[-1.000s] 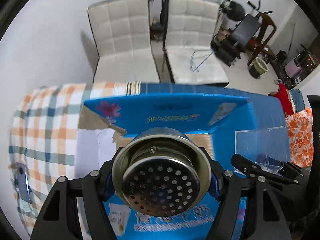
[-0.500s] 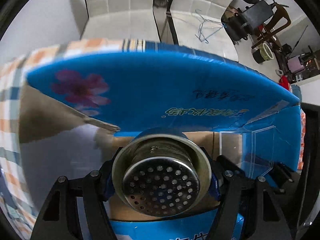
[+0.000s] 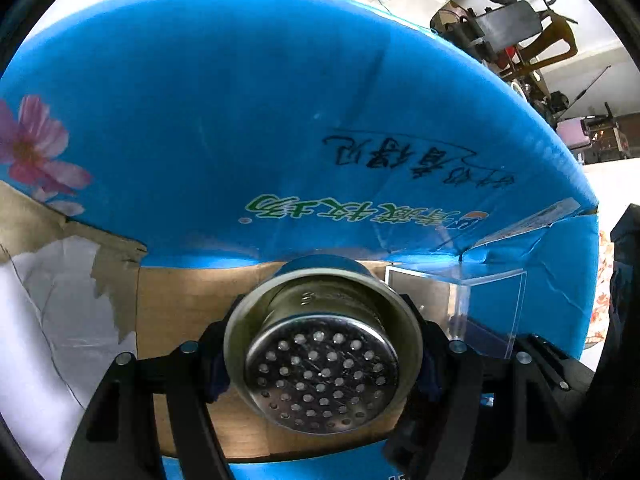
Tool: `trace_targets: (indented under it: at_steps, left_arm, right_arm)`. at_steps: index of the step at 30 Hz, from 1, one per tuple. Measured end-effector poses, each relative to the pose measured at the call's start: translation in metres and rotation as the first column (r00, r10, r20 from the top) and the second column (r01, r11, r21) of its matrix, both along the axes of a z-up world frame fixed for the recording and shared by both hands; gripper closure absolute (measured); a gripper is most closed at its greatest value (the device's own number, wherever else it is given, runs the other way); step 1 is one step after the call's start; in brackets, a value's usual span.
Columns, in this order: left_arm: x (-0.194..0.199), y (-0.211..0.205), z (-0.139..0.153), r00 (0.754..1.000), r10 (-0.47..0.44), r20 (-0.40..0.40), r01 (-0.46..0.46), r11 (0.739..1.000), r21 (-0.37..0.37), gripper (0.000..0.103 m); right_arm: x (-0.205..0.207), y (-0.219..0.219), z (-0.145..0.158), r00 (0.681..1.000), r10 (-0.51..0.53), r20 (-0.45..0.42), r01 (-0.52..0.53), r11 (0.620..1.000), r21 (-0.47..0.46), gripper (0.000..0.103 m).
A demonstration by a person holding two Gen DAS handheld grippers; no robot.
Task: Organize rigid objects
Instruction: 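Lower the canister and open the left tool while the right tool releases the acrylic box, then grasp the black-lidded white jar with the left tool while the right tool grasps the white cream jar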
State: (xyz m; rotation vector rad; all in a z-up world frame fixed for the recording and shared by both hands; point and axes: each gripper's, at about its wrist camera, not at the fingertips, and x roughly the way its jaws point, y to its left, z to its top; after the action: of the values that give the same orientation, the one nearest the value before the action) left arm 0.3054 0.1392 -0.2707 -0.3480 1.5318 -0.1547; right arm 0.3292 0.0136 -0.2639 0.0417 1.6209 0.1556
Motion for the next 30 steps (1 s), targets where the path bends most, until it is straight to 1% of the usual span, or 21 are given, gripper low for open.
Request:
trace_targets:
  at_steps: [2, 3, 4, 6, 7, 8, 9, 15, 16, 18, 21, 22, 23, 24, 26, 30]
  left_arm:
    - [-0.001, 0.0, 0.002, 1.0, 0.005, -0.016, -0.005, 1.0, 0.009, 0.034]
    - [0.001, 0.0, 0.003, 1.0, 0.006, -0.03, -0.006, 1.0, 0.018, 0.031]
    - [0.008, -0.004, 0.005, 0.999, 0.007, -0.035, -0.006, 1.0, 0.031, 0.028]
    - [0.007, -0.001, 0.013, 1.0, 0.007, -0.029, -0.006, 0.999, 0.048, 0.013]
    - [0.005, 0.0, 0.017, 1.0, 0.008, -0.026, -0.007, 0.999, 0.047, 0.009]
    - [0.003, 0.002, 0.022, 1.0, 0.01, -0.022, -0.009, 0.999, 0.047, 0.002]
    - [0.001, 0.004, 0.028, 1.0, 0.01, -0.018, -0.009, 0.999, 0.053, 0.001]
    - [-0.026, 0.014, 0.065, 0.999, 0.005, 0.053, -0.011, 0.993, 0.115, 0.001]
    - [-0.032, 0.018, 0.066, 0.998, 0.006, 0.062, -0.014, 0.991, 0.13, 0.001]
    - [-0.041, 0.023, 0.077, 0.995, 0.002, 0.097, -0.017, 0.988, 0.152, 0.001]
    - [-0.058, 0.025, 0.089, 0.992, -0.003, 0.124, -0.021, 0.98, 0.197, 0.001]
    - [-0.059, 0.023, 0.094, 0.991, -0.007, 0.132, -0.02, 0.98, 0.198, 0.001]
    - [-0.069, 0.024, 0.101, 0.989, -0.007, 0.147, -0.023, 0.979, 0.204, 0.001]
    - [-0.069, 0.023, 0.104, 0.988, -0.006, 0.155, -0.027, 0.977, 0.213, 0.001]
    - [-0.077, 0.022, 0.114, 0.984, -0.012, 0.179, -0.028, 0.976, 0.216, 0.001]
    - [-0.1, 0.029, 0.142, 0.975, 0.001, 0.223, -0.05, 0.975, 0.216, 0.001]
  right_arm:
    - [0.001, -0.001, 0.001, 1.0, -0.004, -0.005, 0.004, 1.0, 0.005, 0.027]
    - [0.002, -0.002, 0.003, 1.0, -0.006, -0.003, 0.006, 1.0, -0.003, 0.026]
    - [0.004, -0.006, 0.006, 1.0, -0.009, 0.003, 0.009, 1.0, 0.002, 0.022]
    - [0.006, -0.006, 0.013, 1.0, -0.014, 0.013, 0.014, 1.0, 0.004, 0.017]
    - [0.006, -0.007, 0.017, 1.0, -0.017, 0.018, 0.017, 1.0, -0.002, 0.015]
    - [0.006, -0.009, 0.022, 1.0, -0.017, 0.025, 0.017, 1.0, -0.01, 0.014]
    - [0.004, -0.007, 0.026, 0.999, -0.014, 0.031, 0.015, 1.0, -0.016, 0.013]
    - [-0.024, -0.018, 0.055, 0.998, -0.01, 0.055, 0.012, 0.999, -0.038, 0.011]
    - [-0.037, -0.019, 0.062, 0.998, -0.007, 0.065, 0.01, 0.999, -0.044, 0.011]
    - [-0.049, -0.018, 0.075, 0.996, -0.001, 0.084, 0.005, 0.999, -0.051, 0.011]
    - [-0.068, -0.015, 0.098, 0.993, 0.007, 0.118, -0.002, 0.999, -0.043, 0.011]
    - [-0.074, -0.016, 0.107, 0.992, 0.01, 0.13, -0.004, 0.999, -0.045, 0.011]
    - [-0.079, -0.014, 0.115, 0.99, 0.012, 0.143, -0.005, 0.999, -0.043, 0.011]
    - [-0.084, -0.009, 0.118, 0.988, 0.014, 0.155, -0.008, 0.999, -0.04, 0.011]
    - [-0.108, -0.002, 0.133, 0.982, 0.02, 0.186, -0.014, 0.999, -0.036, 0.011]
    - [-0.14, -0.002, 0.172, 0.972, 0.022, 0.235, -0.021, 1.0, -0.004, 0.011]
